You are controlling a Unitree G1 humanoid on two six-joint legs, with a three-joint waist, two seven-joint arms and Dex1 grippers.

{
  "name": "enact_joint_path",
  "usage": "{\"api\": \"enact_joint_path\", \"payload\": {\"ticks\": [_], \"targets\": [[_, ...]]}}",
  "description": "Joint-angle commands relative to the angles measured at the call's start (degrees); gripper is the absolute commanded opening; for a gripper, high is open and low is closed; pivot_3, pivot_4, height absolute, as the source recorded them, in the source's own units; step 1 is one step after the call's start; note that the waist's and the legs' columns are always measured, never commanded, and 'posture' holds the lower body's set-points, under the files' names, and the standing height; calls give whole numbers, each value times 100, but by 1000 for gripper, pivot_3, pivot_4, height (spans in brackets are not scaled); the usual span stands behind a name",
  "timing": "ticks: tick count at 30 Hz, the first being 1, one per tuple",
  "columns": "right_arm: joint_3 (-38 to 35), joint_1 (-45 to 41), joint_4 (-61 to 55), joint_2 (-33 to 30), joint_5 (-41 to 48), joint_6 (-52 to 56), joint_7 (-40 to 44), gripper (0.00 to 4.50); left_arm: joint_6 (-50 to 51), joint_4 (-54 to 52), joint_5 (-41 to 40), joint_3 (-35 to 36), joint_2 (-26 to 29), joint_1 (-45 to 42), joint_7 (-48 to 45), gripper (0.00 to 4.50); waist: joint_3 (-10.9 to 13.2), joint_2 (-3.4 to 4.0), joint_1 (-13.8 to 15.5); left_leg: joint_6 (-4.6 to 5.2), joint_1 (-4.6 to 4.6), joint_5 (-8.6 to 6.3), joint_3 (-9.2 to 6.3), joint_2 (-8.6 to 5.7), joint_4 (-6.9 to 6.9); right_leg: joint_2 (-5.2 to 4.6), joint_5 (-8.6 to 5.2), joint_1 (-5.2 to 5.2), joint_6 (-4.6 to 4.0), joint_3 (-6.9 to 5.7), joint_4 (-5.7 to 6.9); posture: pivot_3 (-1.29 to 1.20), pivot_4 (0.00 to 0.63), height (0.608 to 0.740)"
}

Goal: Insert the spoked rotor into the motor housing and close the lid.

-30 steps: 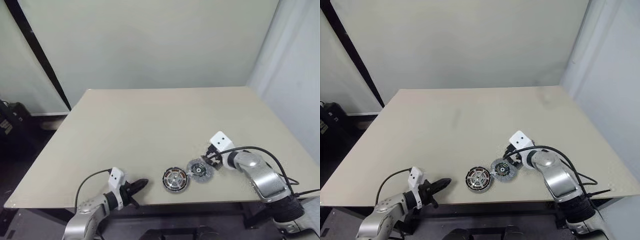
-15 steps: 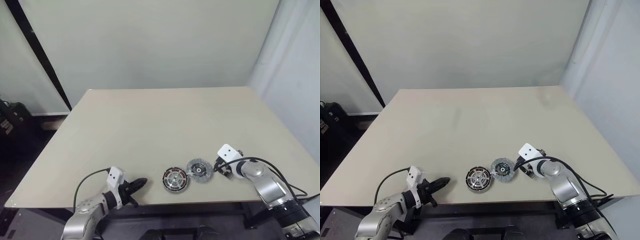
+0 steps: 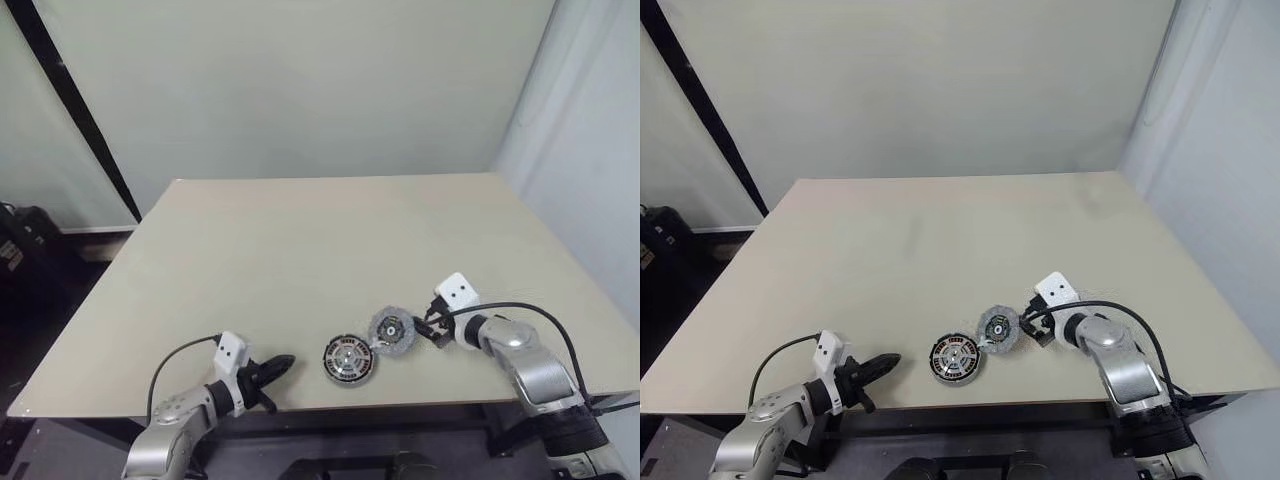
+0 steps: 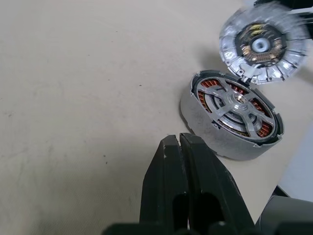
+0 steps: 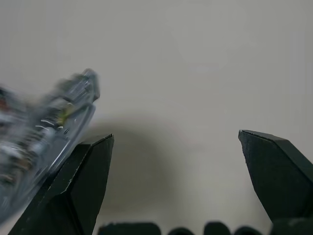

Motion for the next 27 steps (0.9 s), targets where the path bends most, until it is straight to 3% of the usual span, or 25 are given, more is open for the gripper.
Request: {"api": "enact_joint_path", "payload": {"ticks": [1,17,22,27], "targets": [[295,-163,-570,121,295,367,282,4458,-15,-251,-65,15,57,-89,-27,0,0,1,6,0,0,0,-1,0,0,0,0,0,0,0,0,0,0,740],[1407,-362,51,702,16,0,221,4458,3,-377,-82,26,33,-38,18,0,0,1,15,-1,-3,0,-1,-5,4,-3,1,-1,1,0,-1,0,0,740],[1374,-473,426,748,-39,-331,291,4458,24,-435,-84,7,16,-13,25,0,0,1,12,-1,1,0,0,-4,5,-2,1,0,0,0,1,0,0,740],[1258,-764,574,547,222,-509,898,4458,71,-466,-96,-12,15,-12,3,0,0,1,9,-1,1,0,0,-4,5,-2,1,1,0,1,1,0,0,740]]}}
